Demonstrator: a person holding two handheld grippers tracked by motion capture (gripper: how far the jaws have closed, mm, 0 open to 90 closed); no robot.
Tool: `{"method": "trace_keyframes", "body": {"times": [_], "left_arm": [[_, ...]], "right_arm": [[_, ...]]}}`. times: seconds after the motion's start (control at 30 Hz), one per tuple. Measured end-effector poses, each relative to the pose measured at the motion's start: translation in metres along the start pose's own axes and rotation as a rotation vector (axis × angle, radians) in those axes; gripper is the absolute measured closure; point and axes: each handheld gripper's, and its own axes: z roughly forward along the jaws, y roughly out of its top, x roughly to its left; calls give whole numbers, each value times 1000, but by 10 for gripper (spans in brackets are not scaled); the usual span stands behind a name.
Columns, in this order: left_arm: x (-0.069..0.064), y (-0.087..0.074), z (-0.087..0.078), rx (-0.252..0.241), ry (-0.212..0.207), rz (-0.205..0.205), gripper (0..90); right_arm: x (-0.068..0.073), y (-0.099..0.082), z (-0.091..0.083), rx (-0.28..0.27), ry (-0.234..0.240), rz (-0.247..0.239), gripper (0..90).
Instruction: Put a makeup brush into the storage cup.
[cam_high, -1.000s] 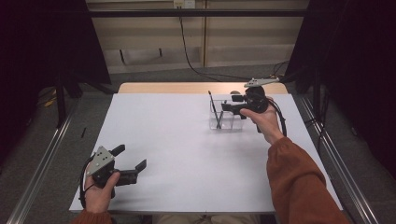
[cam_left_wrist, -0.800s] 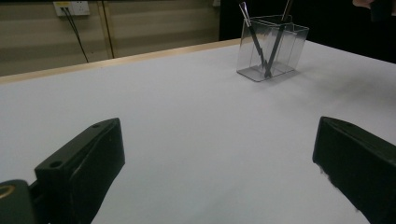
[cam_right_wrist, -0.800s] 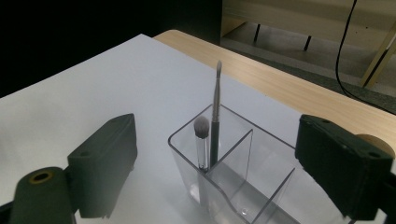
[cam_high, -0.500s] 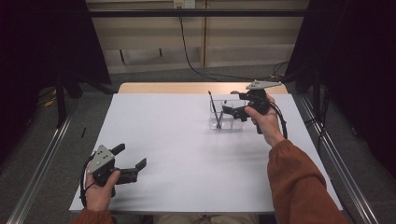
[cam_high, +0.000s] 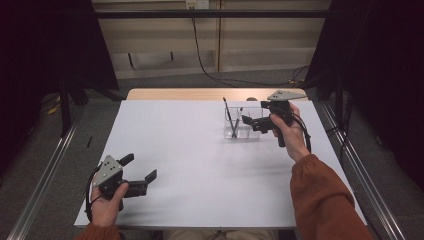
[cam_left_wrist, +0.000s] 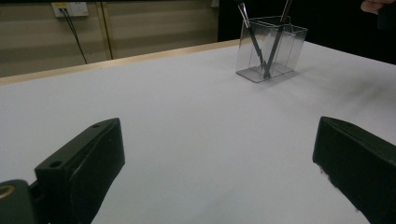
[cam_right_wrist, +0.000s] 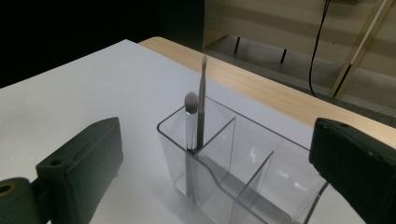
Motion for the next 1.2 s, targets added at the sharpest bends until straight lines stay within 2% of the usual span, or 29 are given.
{"method": "trace_keyframes", "body": {"times": [0.07, 0.13, 0.4, 0.53, 0.63, 0.73, 0.93, 1.1, 1.2], "left_arm": [[0, 0, 0, -4, 8, 1, 26], [0, 0, -1, -21, 8, -21, 27], [0, 0, 0, -20, -3, -21, 24], [1, 0, 0, -24, 2, -18, 24], [1, 0, 0, -33, 1, -33, 24], [1, 0, -1, -40, -1, -24, 23], [0, 0, 0, -28, -10, -19, 22], [0, 0, 0, -29, -8, -17, 22], [0, 0, 0, -29, -10, -17, 22]], "right_arm": [[-1, -2, -4, -16, 2, 0, 22], [-1, -3, -8, -28, -1, 1, 20], [-3, -13, -24, -65, -15, 29, 19], [-3, -21, -30, -66, -24, 36, 19], [-3, -25, -36, -75, -30, 42, 18], [-2, -29, -43, -93, -38, 41, 16], [-4, -42, -54, -109, -48, 68, 17], [-1, -48, -65, -116, -41, 72, 17], [2, -50, -74, -140, -60, 68, 17]]}}
